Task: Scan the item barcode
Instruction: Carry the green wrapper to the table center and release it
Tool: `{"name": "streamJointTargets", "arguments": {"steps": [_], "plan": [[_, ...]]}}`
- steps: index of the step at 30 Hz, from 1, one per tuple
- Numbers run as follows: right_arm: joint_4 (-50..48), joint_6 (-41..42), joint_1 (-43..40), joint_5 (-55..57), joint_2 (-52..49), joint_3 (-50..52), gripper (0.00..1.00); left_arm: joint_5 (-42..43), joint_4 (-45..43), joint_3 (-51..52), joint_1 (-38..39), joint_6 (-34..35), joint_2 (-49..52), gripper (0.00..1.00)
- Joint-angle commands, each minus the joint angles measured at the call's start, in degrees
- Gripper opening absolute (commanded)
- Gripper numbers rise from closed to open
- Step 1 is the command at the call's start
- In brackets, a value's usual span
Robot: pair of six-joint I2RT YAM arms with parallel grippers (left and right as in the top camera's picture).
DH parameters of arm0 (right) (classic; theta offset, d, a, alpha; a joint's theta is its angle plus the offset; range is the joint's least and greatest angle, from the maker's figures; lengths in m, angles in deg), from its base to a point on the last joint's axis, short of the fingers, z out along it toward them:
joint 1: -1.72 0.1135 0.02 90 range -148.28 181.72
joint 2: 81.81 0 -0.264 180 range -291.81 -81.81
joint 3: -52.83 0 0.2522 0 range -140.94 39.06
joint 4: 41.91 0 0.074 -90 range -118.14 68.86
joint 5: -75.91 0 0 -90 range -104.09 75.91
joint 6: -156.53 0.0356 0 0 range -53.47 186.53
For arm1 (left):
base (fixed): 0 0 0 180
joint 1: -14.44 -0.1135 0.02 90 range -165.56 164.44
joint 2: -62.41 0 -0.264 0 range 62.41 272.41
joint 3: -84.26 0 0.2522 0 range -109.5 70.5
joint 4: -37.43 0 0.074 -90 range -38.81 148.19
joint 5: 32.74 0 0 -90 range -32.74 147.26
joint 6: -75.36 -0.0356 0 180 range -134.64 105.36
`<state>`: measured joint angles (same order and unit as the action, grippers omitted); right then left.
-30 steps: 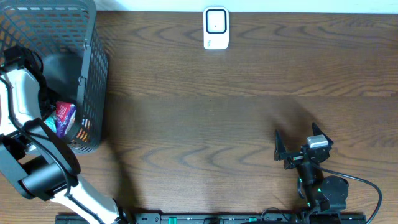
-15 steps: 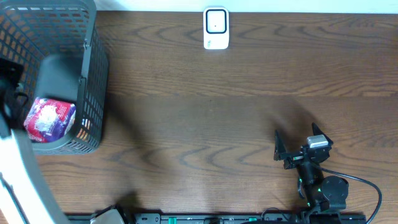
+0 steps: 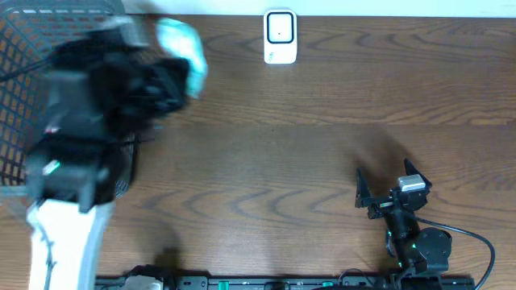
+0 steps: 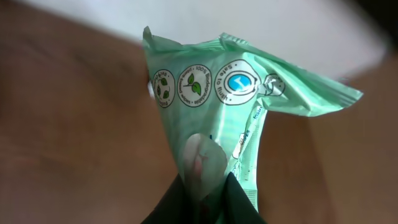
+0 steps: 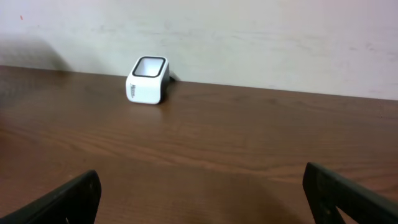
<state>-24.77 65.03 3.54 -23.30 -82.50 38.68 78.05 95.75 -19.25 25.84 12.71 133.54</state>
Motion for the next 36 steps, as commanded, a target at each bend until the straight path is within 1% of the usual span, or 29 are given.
{"name": "streamJointTargets", "arguments": {"steps": [1,2,6,10,13,17,21,22,25,27,29,30,33,36], "plan": [[0.3,0.8,-0.3,0.1,0.3,0.1,0.99,-4.1,0.3,1.2,8.5,-4.4,7.6,0.07],[0.3,0.8,-0.3,0.1,0.3,0.1,0.99,-5.5,-0.2,1.2,11.9,-4.4,11.7,0.07],[0.3,0.8,-0.3,0.1,0.3,0.1,0.99,-8.5,-2.2,1.2,17.2,-4.4,20.7,0.08],[0.3,0.8,-0.3,0.1,0.3,0.1,0.99,-14.6,-5.9,1.2,20.3,-3.5,28.9,0.07],[0.3,0.8,-0.3,0.1,0.3,0.1,0.99,-14.9,-9.6,1.2,21.7,-1.8,34.0,0.07],[0.3,0.8,-0.3,0.1,0.3,0.1,0.99,-14.9,-12.9,1.2,22.9,-1.4,39.4,0.09],[0.3,0.8,-0.3,0.1,0.3,0.1,0.99,-14.8,-14.1,1.2,24.1,3.0,42.8,0.17],[0.3,0.8,-0.3,0.1,0.3,0.1,0.99,-14.8,-14.7,1.2,24.7,4.3,43.6,0.17],[0.3,0.8,-0.3,0.1,0.3,0.1,0.99,-14.8,-15.1,1.2,25.8,4.4,44.1,0.34],[0.3,0.8,-0.3,0.1,0.3,0.1,0.99,-14.5,-15.1,0.9,26.3,3.6,43.7,0.40],[0.3,0.8,-0.3,0.1,0.3,0.1,0.99,-12.4,-15.1,0.4,26.3,1.3,42.4,0.55],[0.3,0.8,-0.3,0.1,0.3,0.1,0.99,-11.8,-15.1,-0.2,26.1,0.0,41.4,0.59],[0.3,0.8,-0.3,0.1,0.3,0.1,0.99,-11.2,-15.1,-2.2,25.1,-2.1,37.2,0.59],[0.3,0.8,-0.3,0.1,0.3,0.1,1.00,-11.2,-15.1,-3.3,22.6,-2.8,30.3,0.59]]}}
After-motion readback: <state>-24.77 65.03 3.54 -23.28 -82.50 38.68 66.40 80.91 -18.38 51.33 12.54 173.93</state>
